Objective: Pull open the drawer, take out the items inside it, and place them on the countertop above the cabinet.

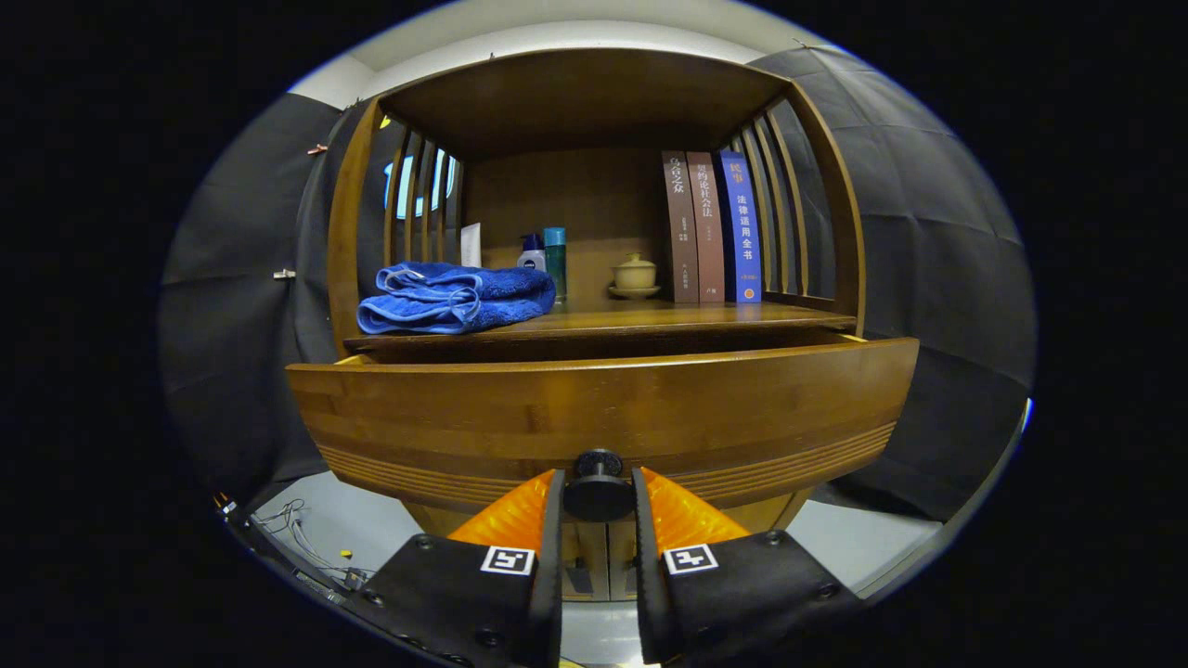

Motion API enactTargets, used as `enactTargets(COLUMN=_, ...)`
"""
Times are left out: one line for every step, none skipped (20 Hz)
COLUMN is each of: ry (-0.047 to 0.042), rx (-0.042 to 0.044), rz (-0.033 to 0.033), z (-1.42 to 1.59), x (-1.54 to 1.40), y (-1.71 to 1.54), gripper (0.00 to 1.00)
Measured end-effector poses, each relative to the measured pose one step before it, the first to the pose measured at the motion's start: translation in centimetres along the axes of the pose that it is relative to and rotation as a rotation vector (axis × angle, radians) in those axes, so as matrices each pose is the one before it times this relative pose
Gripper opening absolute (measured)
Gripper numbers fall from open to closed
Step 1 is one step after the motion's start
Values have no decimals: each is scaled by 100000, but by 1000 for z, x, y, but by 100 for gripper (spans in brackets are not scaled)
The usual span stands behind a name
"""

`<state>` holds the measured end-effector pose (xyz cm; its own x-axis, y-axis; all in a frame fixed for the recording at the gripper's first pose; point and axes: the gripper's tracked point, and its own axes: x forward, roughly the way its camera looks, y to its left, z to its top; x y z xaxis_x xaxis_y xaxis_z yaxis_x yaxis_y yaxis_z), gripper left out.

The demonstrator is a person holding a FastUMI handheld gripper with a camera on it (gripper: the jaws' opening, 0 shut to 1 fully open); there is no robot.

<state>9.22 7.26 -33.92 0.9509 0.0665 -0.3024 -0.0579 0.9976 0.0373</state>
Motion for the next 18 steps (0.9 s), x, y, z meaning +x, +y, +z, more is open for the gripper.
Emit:
enactTargets(ry=-61, rx=472, rz=125, z=-35, x=-738, y=-99, gripper=36)
enactTargets(ry=70, rx=34, rz=-32, z=-102, x=-854, y=-86, gripper=36)
enactTargets(ry=129, rx=-195, rz=-83, z=-110, x=-682, y=-34, gripper=36)
enactTargets(ry=93, rx=-557, rz=-57, z=-89, x=-603, y=-6, gripper=36)
enactTargets(ry=54, rx=-41, rz=80, z=-49, x=-542, y=-24, gripper=36)
enactTargets(ry=-65, rx=333, rz=345, z=-189, x=-703, y=-8, gripper=36)
enactTargets(ry=-59, rx=792, rz=86, z=-50, x=-496, y=-17, gripper=36)
enactTargets(ry=20, rx=194, rz=-114, z=-105, x=-376, y=-140, gripper=36)
enactTargets(ry=-174, rx=-80, rz=92, z=38, x=-411, y=-166, gripper=36)
enactTargets(ry=680, rx=-199, rz=-94, z=-197, x=-242, y=-31, gripper=36)
enactTargets(ry=-245, rx=-512, rz=18, z=40, x=-296, y=30, gripper=36)
enactTargets(ry=406, rx=-339, rz=200, z=-72, x=-226, y=115, gripper=36)
enactTargets(ry=-357, rx=178, rz=-11, z=10, x=-97, y=105, gripper=36)
enactTargets(ry=462, rx=215, rz=-57, z=-328, x=-192, y=13, gripper=36)
enactTargets(ry=502, rx=102, rz=-21, z=-335, x=-100, y=71, gripper=36)
enactTargets(ry=602, rx=250, rz=-137, z=-304, x=-301, y=41, gripper=36)
enactTargets(ry=-1706, rx=1036, rz=-125, z=144, x=63, y=73, gripper=36)
enactTargets(ry=1170, rx=152, rz=175, z=-134, x=134, y=10, gripper=36)
